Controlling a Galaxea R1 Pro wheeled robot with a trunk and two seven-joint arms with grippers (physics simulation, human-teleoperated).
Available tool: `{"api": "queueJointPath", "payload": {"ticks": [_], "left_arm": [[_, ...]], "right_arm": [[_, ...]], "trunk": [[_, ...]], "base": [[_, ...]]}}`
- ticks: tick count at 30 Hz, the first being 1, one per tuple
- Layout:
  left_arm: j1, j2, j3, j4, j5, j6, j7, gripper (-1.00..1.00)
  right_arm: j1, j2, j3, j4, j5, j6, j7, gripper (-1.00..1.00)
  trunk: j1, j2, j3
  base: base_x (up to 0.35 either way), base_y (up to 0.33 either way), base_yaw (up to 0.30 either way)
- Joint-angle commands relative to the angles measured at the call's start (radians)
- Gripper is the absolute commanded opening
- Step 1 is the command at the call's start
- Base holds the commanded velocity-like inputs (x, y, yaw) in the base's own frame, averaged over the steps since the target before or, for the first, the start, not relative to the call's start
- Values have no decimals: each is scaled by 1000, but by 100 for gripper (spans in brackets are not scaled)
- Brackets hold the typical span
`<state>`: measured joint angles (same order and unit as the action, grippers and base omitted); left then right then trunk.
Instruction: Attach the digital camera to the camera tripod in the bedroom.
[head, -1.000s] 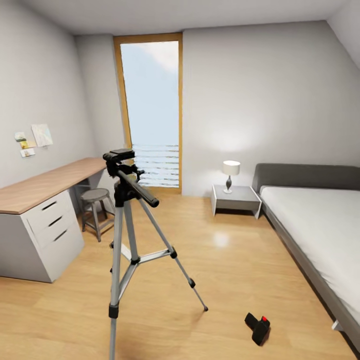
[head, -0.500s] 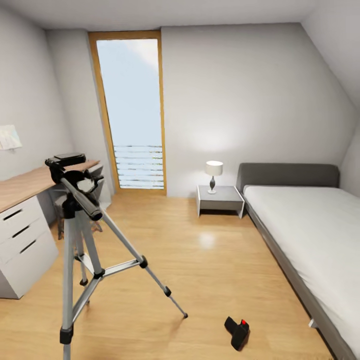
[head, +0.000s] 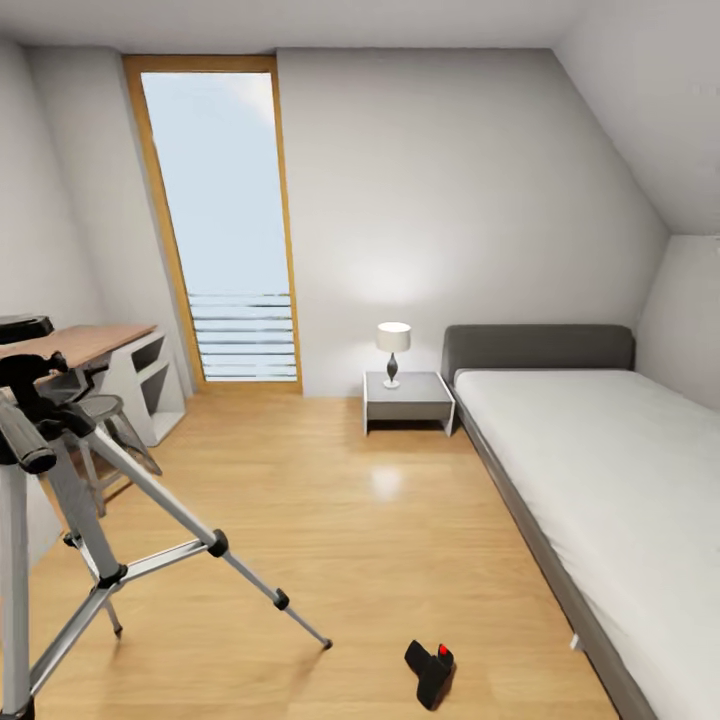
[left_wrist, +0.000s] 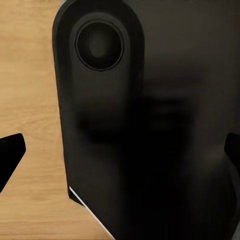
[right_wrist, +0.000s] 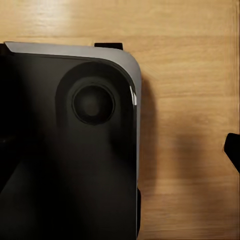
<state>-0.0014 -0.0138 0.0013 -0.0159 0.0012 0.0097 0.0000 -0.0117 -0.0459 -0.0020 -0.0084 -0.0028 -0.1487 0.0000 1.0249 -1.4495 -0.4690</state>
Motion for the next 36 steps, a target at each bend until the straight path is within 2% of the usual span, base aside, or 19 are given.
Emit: {"api": "queueJointPath", "payload": {"ticks": [1,36], "left_arm": [[0,0,0,-1,0,1,0,100],[0,2,0,-1,0,1,-1,100]], "right_arm": [[-1,0,0,1,0,-3,0,100],[-1,0,0,2,0,-3,0,100]], "trunk": [[0,0,-1],[0,0,-1]], "base": [[105,-294,-10],[124,-294,-1]]}}
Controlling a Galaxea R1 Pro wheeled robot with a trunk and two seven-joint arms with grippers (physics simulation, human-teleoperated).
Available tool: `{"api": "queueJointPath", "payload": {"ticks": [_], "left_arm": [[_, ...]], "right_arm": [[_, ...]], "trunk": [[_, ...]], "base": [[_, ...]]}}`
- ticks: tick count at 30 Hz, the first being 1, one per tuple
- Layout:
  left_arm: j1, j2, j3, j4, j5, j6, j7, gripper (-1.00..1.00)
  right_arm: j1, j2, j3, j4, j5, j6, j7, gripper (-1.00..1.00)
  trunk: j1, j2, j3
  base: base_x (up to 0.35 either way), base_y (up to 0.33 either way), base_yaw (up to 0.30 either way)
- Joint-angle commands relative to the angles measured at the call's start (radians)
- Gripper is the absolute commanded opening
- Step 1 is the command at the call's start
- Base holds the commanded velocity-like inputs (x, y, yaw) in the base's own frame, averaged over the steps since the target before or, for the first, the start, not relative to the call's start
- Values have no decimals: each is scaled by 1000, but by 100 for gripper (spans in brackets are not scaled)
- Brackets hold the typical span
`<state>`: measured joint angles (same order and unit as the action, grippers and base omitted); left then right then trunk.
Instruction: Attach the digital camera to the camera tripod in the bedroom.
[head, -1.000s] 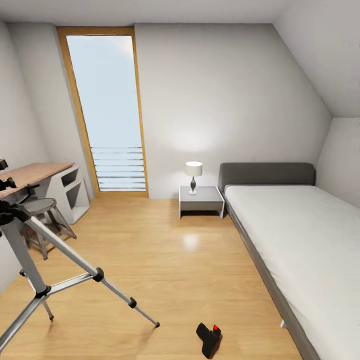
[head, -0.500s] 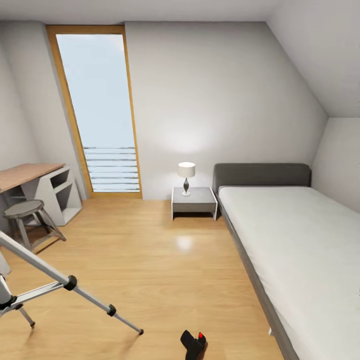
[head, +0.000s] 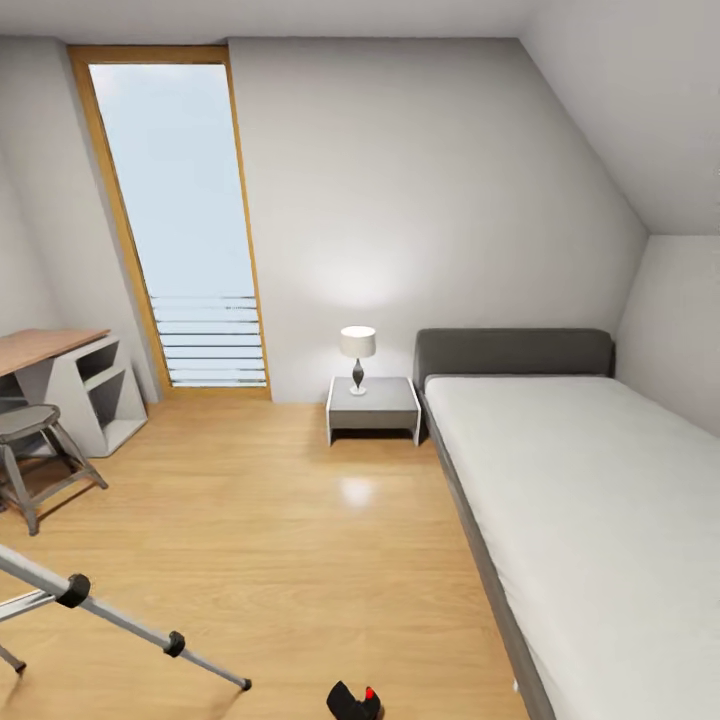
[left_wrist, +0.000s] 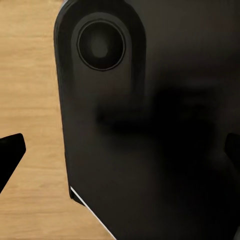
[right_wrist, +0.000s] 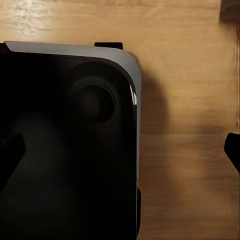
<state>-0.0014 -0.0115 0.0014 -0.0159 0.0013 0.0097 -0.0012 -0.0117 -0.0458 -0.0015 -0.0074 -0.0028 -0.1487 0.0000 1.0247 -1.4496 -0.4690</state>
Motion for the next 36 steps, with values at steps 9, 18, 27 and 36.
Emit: {"api": "queueJointPath", "payload": {"ticks": [9,18,27,36], "left_arm": [[0,1,0,-1,0,1,0,100],[0,66,6,-171,0,17,5,100],[0,107,24,-792,1,491,3,100],[-129,84,34,-1202,0,813,-9,100]], "right_arm": [[-1,0,0,1,0,-4,0,100],[-1,0,8,-171,6,1,-4,100],[-1,1,9,-627,8,9,-8,100],[-160,1,8,-1048,1,257,-145,100]], "trunk": [[0,0,-1],[0,0,-1],[0,0,-1],[0,0,-1]], "base": [[193,-214,0],[18,-20,0],[1,-1,0],[0,0,0]]}}
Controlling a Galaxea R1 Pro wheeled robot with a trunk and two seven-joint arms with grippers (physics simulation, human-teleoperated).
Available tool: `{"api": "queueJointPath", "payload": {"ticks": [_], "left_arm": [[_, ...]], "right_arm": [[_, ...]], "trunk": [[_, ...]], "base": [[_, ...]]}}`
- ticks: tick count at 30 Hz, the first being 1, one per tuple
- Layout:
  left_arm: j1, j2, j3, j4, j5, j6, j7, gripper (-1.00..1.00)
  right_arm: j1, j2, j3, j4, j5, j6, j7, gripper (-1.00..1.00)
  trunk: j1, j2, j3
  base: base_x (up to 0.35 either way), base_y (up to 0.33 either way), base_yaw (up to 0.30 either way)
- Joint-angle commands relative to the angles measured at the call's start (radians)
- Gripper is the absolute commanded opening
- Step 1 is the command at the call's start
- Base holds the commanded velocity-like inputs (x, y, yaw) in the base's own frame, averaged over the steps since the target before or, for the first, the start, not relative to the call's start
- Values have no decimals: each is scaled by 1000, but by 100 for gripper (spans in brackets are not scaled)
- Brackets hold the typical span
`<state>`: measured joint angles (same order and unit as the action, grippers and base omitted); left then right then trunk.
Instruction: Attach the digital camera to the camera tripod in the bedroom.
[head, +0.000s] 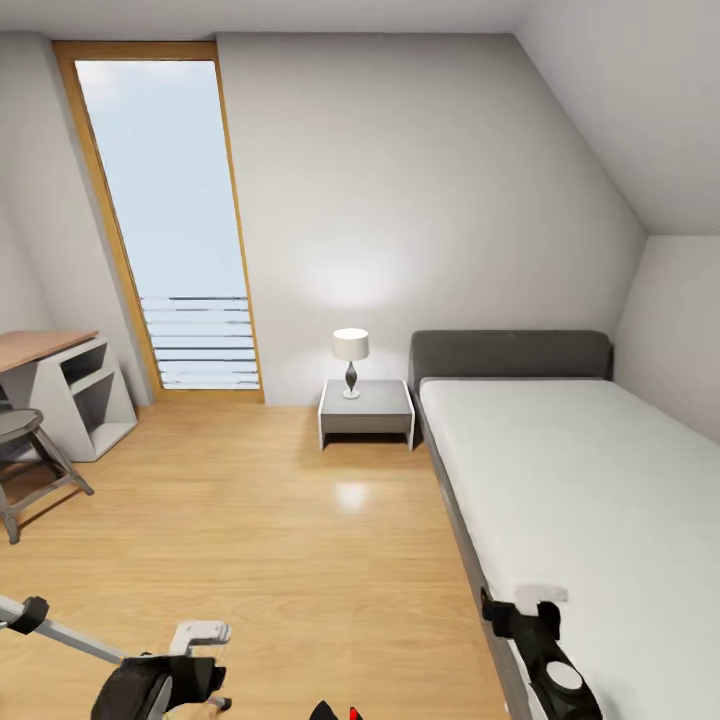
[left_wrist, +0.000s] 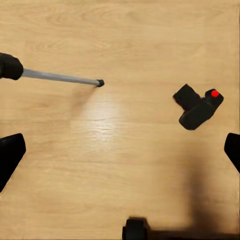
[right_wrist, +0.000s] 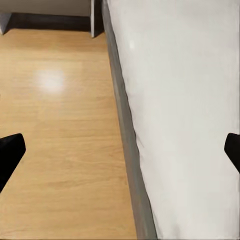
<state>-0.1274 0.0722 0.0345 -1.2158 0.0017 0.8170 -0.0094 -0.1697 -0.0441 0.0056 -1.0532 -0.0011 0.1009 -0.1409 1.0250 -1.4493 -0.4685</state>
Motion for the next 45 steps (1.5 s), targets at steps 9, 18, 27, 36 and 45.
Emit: {"api": "queueJointPath", "payload": {"ticks": [9,18,27,36,45], "left_arm": [[-86,1,-1,-72,0,71,-108,100],[-90,11,-15,-115,-2,-22,-296,100],[-90,24,-13,-187,-2,182,-347,100],[-90,25,-18,-202,-3,230,-349,100],[-90,28,-14,-203,-3,230,-350,100]], "right_arm": [[-39,0,26,-27,-1,68,62,100],[-41,0,34,-25,2,45,108,100],[-41,0,34,-25,2,44,109,100],[-41,0,34,-20,3,44,109,100],[-41,0,34,-12,3,43,109,100]], "trunk": [[0,-1,-1],[0,-1,-1],[-23,41,17],[-15,27,11],[19,-36,-17]], "base": [[0,0,0],[0,0,0],[0,0,0],[0,0,0],[0,0,0]]}}
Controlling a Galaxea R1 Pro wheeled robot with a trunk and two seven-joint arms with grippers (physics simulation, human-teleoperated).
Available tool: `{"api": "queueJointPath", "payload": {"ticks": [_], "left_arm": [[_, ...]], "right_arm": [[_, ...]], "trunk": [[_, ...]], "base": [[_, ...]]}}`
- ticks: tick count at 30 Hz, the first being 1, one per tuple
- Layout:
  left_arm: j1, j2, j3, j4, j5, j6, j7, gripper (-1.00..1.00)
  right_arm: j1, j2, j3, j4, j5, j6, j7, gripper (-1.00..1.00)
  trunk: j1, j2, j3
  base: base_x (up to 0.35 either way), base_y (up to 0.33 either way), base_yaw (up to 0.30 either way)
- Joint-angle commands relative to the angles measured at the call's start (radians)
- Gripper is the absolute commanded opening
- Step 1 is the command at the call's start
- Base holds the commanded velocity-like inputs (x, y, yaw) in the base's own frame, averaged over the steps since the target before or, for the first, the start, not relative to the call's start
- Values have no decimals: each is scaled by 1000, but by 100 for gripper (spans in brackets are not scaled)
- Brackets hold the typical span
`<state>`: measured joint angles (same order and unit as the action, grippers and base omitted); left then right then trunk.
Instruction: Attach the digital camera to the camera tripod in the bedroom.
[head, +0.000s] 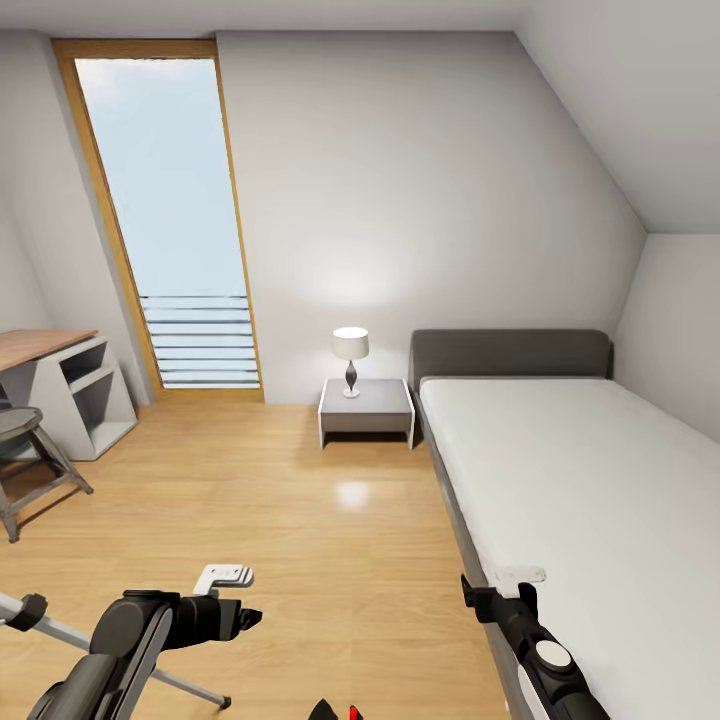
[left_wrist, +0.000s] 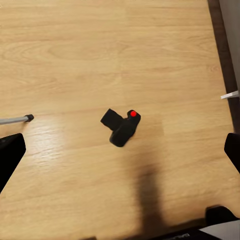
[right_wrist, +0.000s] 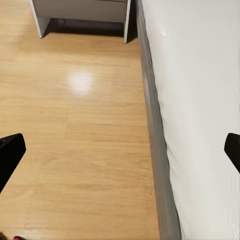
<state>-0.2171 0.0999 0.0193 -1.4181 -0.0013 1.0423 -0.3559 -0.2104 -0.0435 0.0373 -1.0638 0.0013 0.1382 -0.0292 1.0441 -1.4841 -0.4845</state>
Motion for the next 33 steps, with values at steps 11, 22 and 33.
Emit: {"api": "queueJointPath", "payload": {"ticks": [11,22,33], "left_arm": [[-1,-1,-2,-22,0,5,-3,100],[-1,-8,-9,-23,-1,5,-3,100],[-1,-18,-47,-15,-3,5,-3,100]], "right_arm": [[0,-1,44,24,2,-2,-1,100],[-50,21,120,31,-2,-25,-3,100],[-200,36,124,46,-3,-18,-2,100]], "trunk": [[42,-78,-36],[84,-155,-70],[127,-232,-105]], "base": [[0,0,0],[0,0,0],[0,0,0]]}}
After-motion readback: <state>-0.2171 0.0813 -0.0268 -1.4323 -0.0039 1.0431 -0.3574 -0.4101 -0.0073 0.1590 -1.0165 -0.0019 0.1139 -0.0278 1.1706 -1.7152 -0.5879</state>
